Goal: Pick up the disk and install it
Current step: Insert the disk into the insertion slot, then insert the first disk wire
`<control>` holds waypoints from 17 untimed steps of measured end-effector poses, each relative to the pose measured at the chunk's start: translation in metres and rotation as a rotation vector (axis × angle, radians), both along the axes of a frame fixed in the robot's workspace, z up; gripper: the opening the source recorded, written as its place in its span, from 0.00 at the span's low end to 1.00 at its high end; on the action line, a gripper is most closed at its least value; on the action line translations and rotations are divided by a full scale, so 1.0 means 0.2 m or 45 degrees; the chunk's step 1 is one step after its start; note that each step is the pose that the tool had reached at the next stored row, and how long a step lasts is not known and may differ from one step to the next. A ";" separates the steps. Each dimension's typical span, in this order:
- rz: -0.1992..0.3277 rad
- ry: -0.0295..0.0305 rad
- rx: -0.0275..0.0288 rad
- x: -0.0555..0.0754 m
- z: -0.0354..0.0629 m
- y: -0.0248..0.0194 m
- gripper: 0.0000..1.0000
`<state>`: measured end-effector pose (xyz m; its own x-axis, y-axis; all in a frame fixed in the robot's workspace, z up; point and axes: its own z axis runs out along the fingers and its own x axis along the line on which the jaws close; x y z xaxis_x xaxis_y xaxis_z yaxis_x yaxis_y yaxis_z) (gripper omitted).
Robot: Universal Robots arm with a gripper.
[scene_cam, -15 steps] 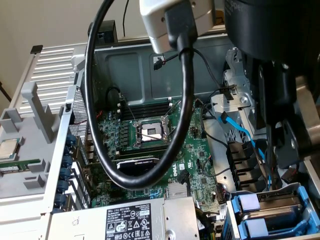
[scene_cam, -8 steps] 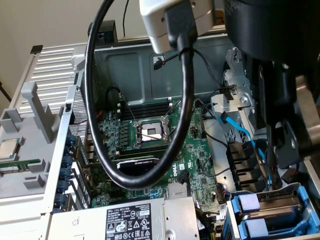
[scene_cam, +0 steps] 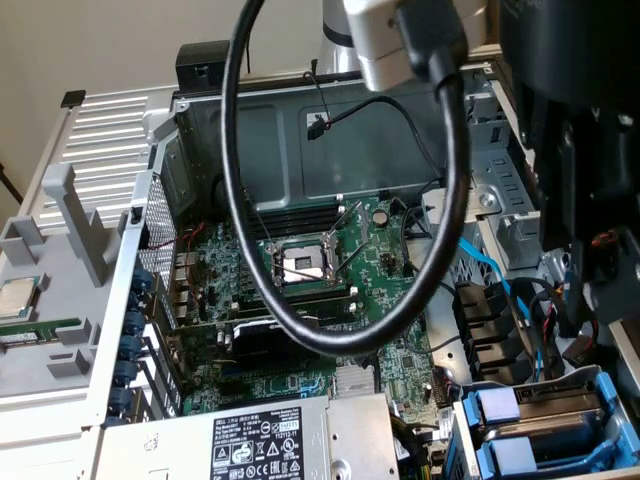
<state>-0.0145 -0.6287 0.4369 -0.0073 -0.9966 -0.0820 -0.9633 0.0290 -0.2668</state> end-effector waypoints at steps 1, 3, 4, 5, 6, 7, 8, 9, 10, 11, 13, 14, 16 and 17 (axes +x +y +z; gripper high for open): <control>0.000 0.0035 0.0001 0.01 0.000 0.001 0.45; 0.000 0.0119 -0.0007 0.04 0.000 0.004 0.45; 0.000 0.0166 -0.0008 0.05 0.000 0.006 0.45; 0.000 0.0203 -0.0010 0.06 0.000 0.007 0.45; 0.000 0.0236 -0.0008 0.07 0.000 0.008 0.45; 0.000 0.0274 -0.0008 0.07 -0.001 0.008 0.45; 0.000 0.0277 -0.0007 0.07 -0.001 0.008 0.45; 0.000 0.0277 -0.0008 0.08 0.000 0.008 0.45; 0.000 0.0278 -0.0008 0.08 0.000 0.008 0.45; 0.001 0.0278 -0.0009 0.08 0.000 0.008 0.45; 0.002 0.0278 -0.0008 0.08 0.000 0.008 0.45; 0.003 0.0278 -0.0009 0.09 0.000 0.008 0.45; 0.003 0.0278 -0.0009 0.09 0.000 0.008 0.45; 0.004 0.0278 -0.0009 0.09 0.000 0.008 0.45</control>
